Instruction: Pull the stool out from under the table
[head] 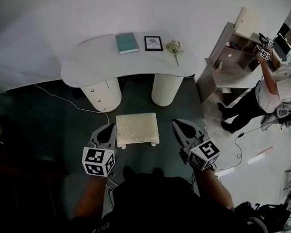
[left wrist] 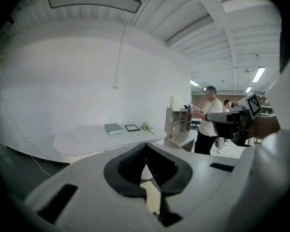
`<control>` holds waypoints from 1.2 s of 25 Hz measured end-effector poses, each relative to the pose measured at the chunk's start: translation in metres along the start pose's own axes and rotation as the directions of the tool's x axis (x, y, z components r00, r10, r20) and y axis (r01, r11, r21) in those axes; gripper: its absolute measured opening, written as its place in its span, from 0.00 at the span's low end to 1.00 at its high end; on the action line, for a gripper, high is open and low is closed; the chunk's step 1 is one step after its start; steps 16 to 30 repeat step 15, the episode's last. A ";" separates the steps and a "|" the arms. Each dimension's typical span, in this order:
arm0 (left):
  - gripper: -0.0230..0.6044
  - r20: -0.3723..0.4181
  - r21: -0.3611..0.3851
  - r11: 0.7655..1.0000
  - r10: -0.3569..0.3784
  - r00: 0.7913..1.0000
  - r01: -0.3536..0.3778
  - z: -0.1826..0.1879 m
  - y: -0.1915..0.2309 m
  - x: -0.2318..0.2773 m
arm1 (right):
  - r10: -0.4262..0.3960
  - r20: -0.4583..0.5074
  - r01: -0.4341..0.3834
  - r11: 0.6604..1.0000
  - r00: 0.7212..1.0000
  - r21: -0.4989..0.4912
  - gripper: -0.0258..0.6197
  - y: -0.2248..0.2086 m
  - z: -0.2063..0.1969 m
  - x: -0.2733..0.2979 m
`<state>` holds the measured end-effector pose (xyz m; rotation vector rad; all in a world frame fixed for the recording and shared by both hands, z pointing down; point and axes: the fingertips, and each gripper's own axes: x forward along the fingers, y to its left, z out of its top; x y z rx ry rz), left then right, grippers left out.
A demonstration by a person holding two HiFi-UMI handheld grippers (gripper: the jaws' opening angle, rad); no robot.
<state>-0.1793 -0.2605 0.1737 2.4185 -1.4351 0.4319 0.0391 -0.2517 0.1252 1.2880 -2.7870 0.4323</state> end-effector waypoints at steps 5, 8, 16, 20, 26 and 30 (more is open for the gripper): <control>0.05 0.075 -0.059 0.996 0.071 0.995 -0.067 0.023 0.024 0.002 | -0.015 0.010 0.016 1.000 1.000 -0.021 0.04 0.000 0.008 0.010; 0.05 0.076 -0.033 0.998 0.060 0.995 -0.058 0.023 0.026 0.003 | -0.009 0.018 0.010 0.999 1.000 -0.034 0.04 0.005 0.010 0.017; 0.05 0.066 -0.013 0.999 0.030 0.997 -0.029 0.017 0.027 0.003 | 0.011 0.048 -0.011 1.000 0.999 0.015 0.04 0.015 0.007 0.023; 0.05 0.066 -0.013 0.999 0.030 0.997 -0.029 0.017 0.027 0.003 | 0.011 0.048 -0.011 1.000 0.999 0.015 0.04 0.015 0.007 0.023; 0.05 0.066 -0.013 0.999 0.030 0.997 -0.029 0.017 0.027 0.003 | 0.011 0.048 -0.011 1.000 0.999 0.015 0.04 0.015 0.007 0.023; 0.05 0.066 -0.013 0.999 0.030 0.997 -0.029 0.017 0.027 0.003 | 0.011 0.048 -0.011 1.000 0.999 0.015 0.04 0.015 0.007 0.023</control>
